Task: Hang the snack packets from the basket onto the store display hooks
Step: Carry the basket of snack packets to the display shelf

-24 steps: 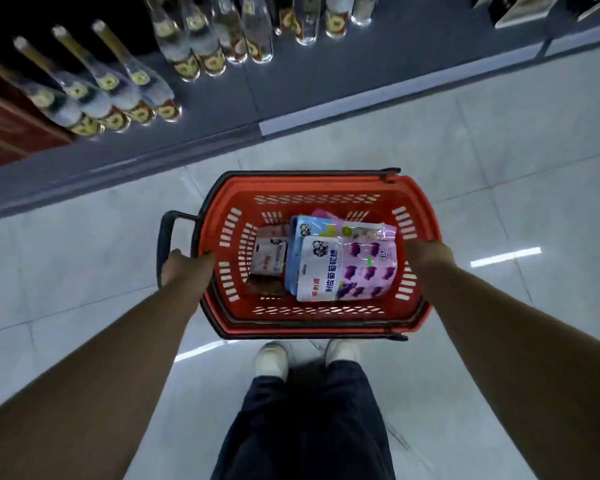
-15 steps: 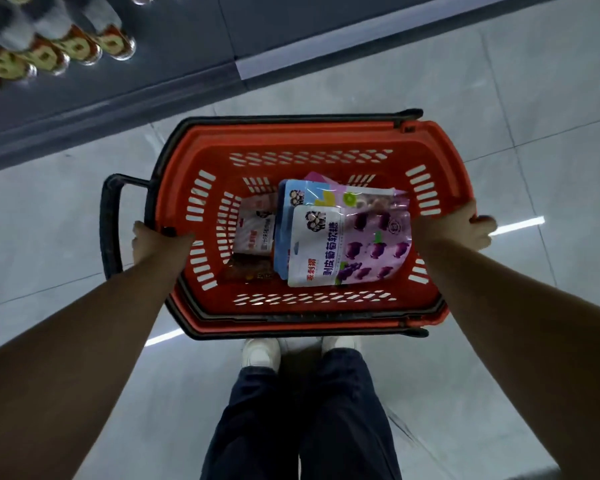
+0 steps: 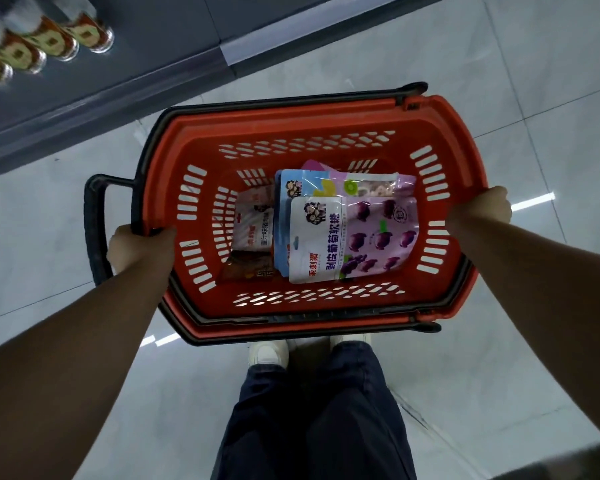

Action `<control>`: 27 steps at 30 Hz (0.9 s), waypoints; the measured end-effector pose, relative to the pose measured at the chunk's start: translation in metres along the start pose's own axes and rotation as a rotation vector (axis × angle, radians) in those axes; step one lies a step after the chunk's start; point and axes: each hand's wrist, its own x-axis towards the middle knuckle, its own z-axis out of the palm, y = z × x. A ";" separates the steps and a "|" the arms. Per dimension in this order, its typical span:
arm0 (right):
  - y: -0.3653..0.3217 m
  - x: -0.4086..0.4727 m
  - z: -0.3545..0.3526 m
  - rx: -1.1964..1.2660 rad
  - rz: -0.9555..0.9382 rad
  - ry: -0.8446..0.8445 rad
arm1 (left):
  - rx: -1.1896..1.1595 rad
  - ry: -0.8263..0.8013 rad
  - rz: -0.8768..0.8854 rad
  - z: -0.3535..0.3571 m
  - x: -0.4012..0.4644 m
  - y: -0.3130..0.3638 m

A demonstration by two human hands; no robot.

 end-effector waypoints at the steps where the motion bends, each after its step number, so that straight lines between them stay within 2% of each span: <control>1: 0.003 -0.002 -0.001 0.010 0.012 -0.004 | 0.034 -0.007 0.010 -0.003 -0.001 0.001; 6: 0.023 -0.018 -0.017 0.014 0.061 -0.001 | 0.083 -0.014 0.043 -0.024 -0.015 0.013; 12: 0.028 -0.046 -0.081 0.042 0.088 -0.002 | 0.116 -0.077 0.126 -0.069 -0.043 0.060; 18: 0.026 -0.079 -0.185 0.027 0.020 -0.006 | 0.157 -0.098 0.290 -0.130 -0.092 0.129; 27: 0.050 -0.160 -0.377 0.131 -0.022 0.137 | 0.109 -0.110 0.608 -0.242 -0.210 0.256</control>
